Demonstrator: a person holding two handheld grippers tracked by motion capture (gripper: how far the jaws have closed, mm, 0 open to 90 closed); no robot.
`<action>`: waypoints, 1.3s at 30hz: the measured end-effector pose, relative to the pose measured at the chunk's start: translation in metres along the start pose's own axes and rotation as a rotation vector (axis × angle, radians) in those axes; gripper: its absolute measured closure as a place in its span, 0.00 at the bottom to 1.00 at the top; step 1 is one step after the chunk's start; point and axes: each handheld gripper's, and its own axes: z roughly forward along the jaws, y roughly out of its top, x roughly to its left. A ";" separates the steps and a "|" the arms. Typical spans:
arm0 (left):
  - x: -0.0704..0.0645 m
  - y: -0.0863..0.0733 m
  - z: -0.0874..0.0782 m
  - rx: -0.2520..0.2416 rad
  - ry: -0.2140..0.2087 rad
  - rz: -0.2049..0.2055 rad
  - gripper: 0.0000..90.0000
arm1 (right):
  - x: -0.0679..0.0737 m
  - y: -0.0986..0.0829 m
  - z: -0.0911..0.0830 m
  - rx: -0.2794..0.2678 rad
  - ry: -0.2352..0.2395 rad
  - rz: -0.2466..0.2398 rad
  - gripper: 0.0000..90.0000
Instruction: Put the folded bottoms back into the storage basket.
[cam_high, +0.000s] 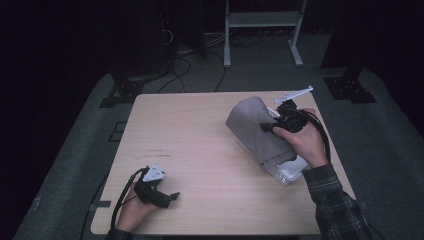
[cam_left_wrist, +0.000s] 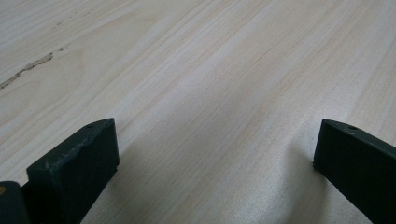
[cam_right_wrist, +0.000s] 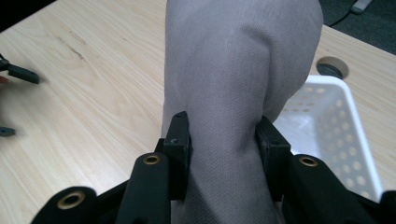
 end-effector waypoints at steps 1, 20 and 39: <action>0.000 0.000 0.000 0.001 0.000 0.002 0.00 | -0.003 -0.001 -0.001 0.003 -0.001 0.004 0.70; 0.000 0.000 0.000 0.000 0.003 -0.001 0.00 | -0.040 -0.011 -0.013 0.021 -0.031 -0.013 0.69; 0.000 0.000 0.000 0.002 0.003 0.002 0.00 | -0.057 -0.035 0.025 0.068 0.028 -0.027 0.69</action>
